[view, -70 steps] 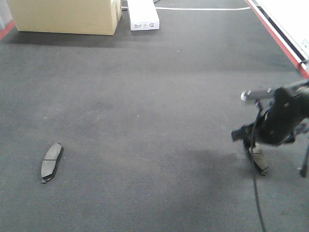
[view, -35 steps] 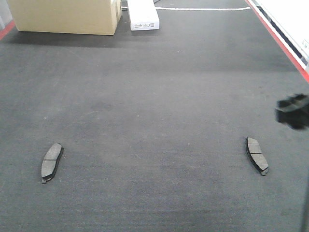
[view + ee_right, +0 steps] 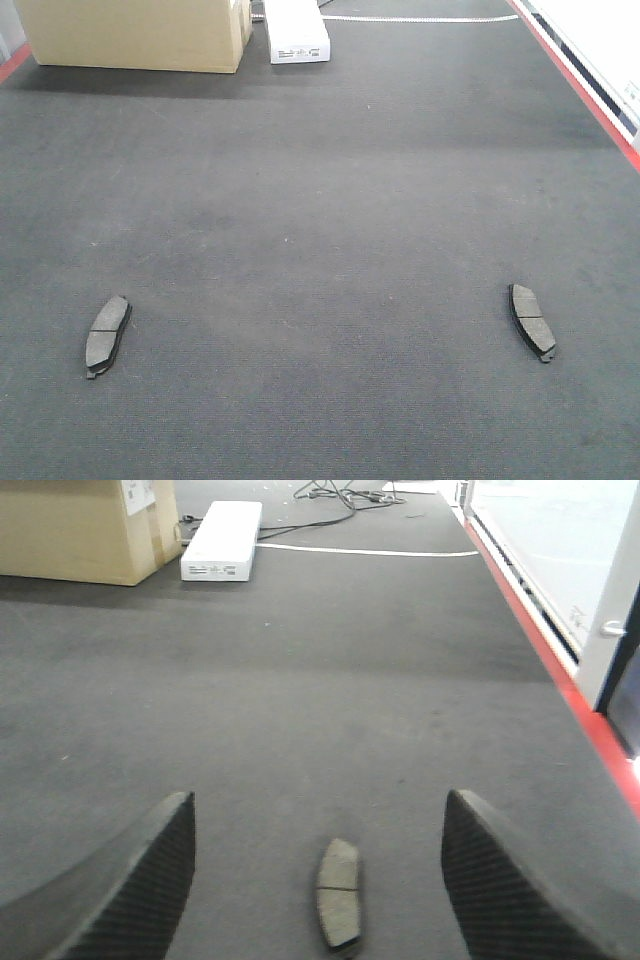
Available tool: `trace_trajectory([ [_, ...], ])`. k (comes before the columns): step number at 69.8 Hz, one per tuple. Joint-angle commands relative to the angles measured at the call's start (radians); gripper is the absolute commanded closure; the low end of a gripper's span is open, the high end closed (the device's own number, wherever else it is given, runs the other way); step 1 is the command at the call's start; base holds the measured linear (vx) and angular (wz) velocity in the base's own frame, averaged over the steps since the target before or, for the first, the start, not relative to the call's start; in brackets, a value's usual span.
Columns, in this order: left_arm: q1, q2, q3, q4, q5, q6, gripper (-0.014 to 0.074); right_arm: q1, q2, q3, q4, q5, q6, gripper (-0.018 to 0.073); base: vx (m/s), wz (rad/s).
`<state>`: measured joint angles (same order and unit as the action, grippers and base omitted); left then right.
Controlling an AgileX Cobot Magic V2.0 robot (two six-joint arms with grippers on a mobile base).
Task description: Move and align brake pads A on conveyor
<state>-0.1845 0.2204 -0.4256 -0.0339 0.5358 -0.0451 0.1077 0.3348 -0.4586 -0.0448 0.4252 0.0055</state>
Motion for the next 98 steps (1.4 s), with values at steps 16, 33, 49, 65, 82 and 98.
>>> trace_trajectory([
  [16, -0.009, 0.012, -0.024, -0.002, -0.073, 0.002, 0.015, 0.085, -0.095, 0.065, -0.003, -0.178, -0.047, 0.0052, 0.0, 0.0],
  [33, -0.009, 0.012, -0.024, -0.002, -0.073, 0.002, 0.015, 0.085, -0.102, 0.065, 0.0, -0.178, -0.045, 0.0052, 0.0, 0.0],
  [49, -0.009, 0.012, -0.024, -0.002, -0.073, 0.002, 0.015, 0.085, -0.102, 0.065, 0.0, -0.178, -0.044, 0.0052, 0.0, 0.0],
  [65, -0.009, 0.012, -0.024, -0.002, -0.073, 0.002, 0.015, 0.085, -0.102, 0.065, 0.0, -0.178, -0.044, 0.0052, 0.0, 0.0],
  [82, -0.009, 0.012, -0.024, -0.002, -0.073, 0.002, 0.015, 0.085, -0.102, 0.065, 0.0, -0.178, -0.044, 0.0052, -0.02, 0.01],
  [98, -0.009, 0.012, -0.024, -0.002, -0.073, 0.002, 0.015, 0.085, -0.102, 0.065, 0.0, -0.178, -0.044, 0.0052, -0.18, 0.06],
])
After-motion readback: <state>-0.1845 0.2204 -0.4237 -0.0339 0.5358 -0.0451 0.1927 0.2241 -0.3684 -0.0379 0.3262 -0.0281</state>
